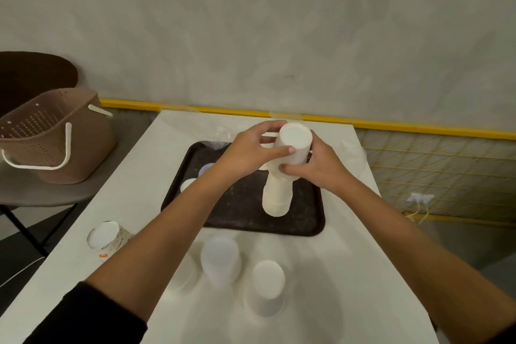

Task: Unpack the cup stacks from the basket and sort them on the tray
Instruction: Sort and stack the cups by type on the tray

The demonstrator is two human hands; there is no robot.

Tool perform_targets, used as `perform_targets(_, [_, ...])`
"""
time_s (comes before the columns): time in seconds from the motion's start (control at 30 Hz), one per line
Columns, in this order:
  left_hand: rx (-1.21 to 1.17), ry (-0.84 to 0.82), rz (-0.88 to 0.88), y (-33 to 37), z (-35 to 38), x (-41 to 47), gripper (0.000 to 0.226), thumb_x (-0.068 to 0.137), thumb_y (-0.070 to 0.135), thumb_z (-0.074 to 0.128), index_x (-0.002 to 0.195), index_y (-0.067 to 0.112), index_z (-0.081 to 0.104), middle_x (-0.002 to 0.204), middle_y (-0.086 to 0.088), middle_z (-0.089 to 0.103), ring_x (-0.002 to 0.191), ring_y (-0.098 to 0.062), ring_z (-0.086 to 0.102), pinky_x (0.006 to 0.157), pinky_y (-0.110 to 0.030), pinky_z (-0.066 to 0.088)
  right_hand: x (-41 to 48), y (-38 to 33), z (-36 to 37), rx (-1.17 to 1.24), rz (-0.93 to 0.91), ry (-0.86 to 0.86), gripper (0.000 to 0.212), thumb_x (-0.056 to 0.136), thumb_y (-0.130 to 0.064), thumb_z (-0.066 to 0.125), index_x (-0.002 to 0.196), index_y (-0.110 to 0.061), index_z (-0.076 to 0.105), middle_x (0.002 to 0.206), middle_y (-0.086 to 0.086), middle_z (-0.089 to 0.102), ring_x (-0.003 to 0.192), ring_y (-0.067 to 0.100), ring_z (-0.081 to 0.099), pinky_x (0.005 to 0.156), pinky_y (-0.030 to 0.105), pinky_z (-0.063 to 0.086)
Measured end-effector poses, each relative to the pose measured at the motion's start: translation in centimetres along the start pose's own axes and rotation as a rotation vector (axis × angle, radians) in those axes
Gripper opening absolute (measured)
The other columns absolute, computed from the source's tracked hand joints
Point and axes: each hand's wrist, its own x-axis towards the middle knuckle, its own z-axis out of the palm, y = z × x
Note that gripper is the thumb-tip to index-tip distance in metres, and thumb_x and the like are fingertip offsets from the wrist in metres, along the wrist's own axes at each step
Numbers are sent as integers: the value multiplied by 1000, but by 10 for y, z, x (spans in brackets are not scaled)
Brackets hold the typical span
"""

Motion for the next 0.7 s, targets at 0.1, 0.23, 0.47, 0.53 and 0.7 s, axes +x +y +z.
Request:
perform_targets(0.1, [8,1,-45,-17,2,20,53,78,23,72,126,27,49,130,8,52,120,-17,52,100,-39,46,24,20,7,-32,34,-19,75,68,-21,80,131,-20,39,126,-3,51,110,13,49,89,30,46])
perform_targets(0.23, [84,-27,-104,-48,8,37,57,79,20,71,131,22,47,133,3,52,117,-15,53,92,-28,47,41,51,22,-32,88,-72,76,67,-16,81,131,-16,40,131,2,51,119,20,49,96,33,44])
perform_targets(0.47, [153,-36,-233,-89,27,44,47,84,18,66,127,19,49,133,-2,53,103,-10,53,90,-25,44,43,94,50,-33,244,-172,78,68,-18,81,132,-18,36,133,2,48,122,20,48,104,40,42])
perform_targets(0.53, [164,-50,-254,-94,30,42,47,85,17,65,129,17,48,133,-3,52,102,-10,53,91,-26,44,41,100,55,-38,264,-180,77,70,-19,80,133,-17,35,135,4,47,123,21,47,105,42,41])
perform_targets(0.7, [189,-45,-300,-100,31,35,49,86,19,63,131,16,46,135,-4,51,108,-16,55,97,-33,45,35,102,60,-12,288,-161,79,72,-17,78,136,-18,32,140,4,43,127,22,43,109,44,37])
